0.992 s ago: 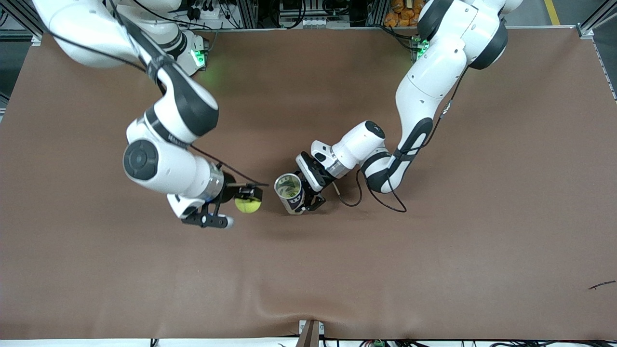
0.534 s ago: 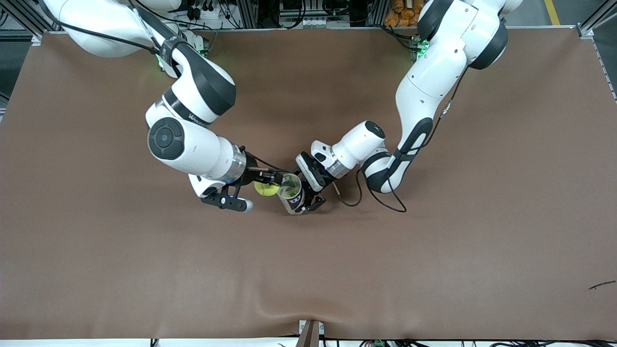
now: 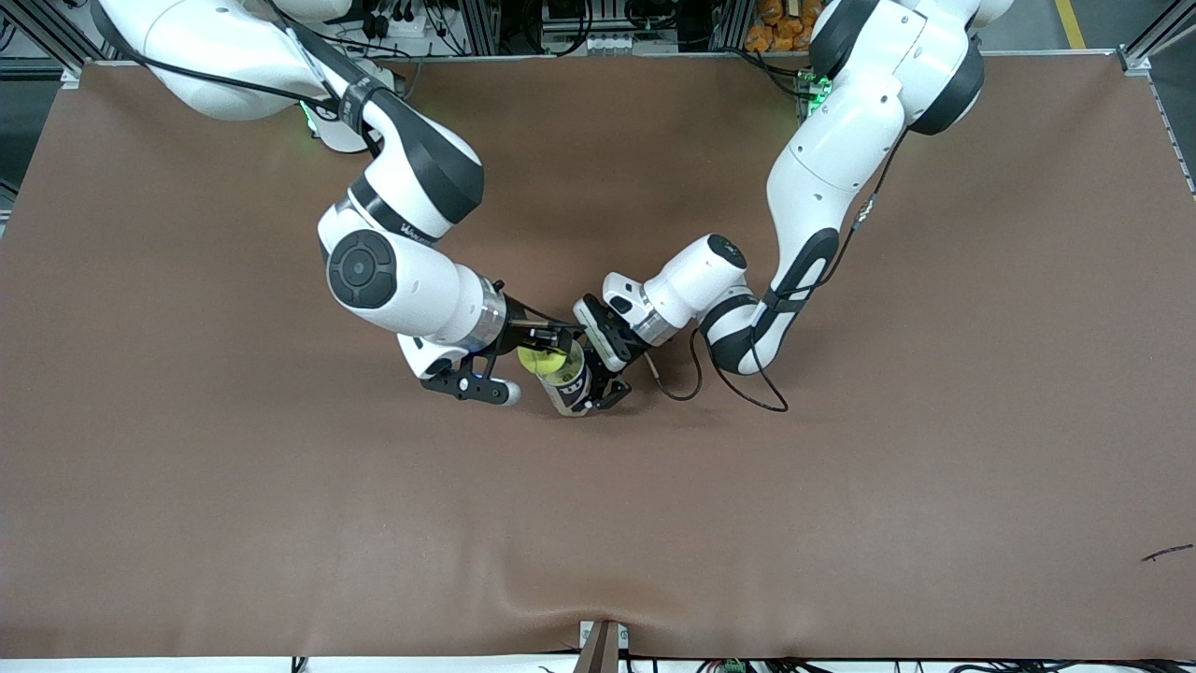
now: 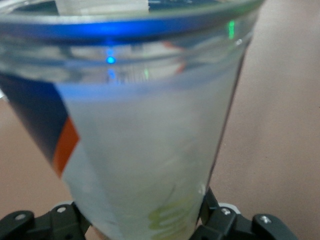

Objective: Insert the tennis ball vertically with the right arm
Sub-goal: 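Carry the second ball with the right gripper and drop it into the tube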

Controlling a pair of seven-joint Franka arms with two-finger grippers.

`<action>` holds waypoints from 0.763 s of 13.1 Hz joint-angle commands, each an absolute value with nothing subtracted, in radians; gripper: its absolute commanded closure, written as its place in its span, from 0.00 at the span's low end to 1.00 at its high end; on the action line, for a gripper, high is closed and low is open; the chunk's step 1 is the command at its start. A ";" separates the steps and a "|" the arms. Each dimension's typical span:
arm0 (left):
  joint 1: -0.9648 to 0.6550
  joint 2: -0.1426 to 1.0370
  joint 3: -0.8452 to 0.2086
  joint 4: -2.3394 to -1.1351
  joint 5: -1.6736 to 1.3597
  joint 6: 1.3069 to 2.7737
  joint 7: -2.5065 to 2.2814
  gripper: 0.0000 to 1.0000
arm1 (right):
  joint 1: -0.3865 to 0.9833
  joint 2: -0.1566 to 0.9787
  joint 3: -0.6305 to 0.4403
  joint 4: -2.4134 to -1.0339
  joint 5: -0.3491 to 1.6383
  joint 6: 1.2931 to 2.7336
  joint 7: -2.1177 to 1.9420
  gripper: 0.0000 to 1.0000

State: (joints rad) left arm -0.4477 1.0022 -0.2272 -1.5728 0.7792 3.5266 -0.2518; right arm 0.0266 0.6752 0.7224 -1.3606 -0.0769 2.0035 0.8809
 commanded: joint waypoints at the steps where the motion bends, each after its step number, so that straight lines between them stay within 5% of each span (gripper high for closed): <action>1: -0.446 1.005 -0.227 -1.563 0.796 3.537 -0.265 0.15 | 0.061 0.676 0.690 -1.364 -0.071 2.017 0.899 0.59; 2: -0.446 1.005 -0.227 -1.563 0.795 3.537 -0.265 0.14 | 0.075 0.676 0.675 -1.364 -0.071 2.023 0.899 0.56; 3: -0.446 1.005 -0.227 -1.563 0.795 3.537 -0.265 0.14 | 0.084 0.676 0.660 -1.364 -0.071 2.029 0.897 0.22; 4: -0.446 1.005 -0.227 -1.563 0.795 3.537 -0.267 0.14 | 0.086 0.676 0.652 -1.362 -0.078 2.031 0.897 0.00; 8: -0.446 1.005 -0.227 -1.563 0.795 3.537 -0.267 0.12 | 0.066 0.667 0.635 -1.356 -0.080 2.056 0.885 0.00; 10: -0.446 1.005 -0.227 -1.563 0.793 3.537 -0.275 0.00 | -0.001 0.647 0.640 -1.345 -0.092 2.049 0.807 0.00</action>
State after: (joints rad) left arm -0.4471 1.0022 -0.2273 -1.5727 0.7792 3.5267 -0.2523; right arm 0.0606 0.6826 0.6324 -1.3463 -0.0840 2.0614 0.8695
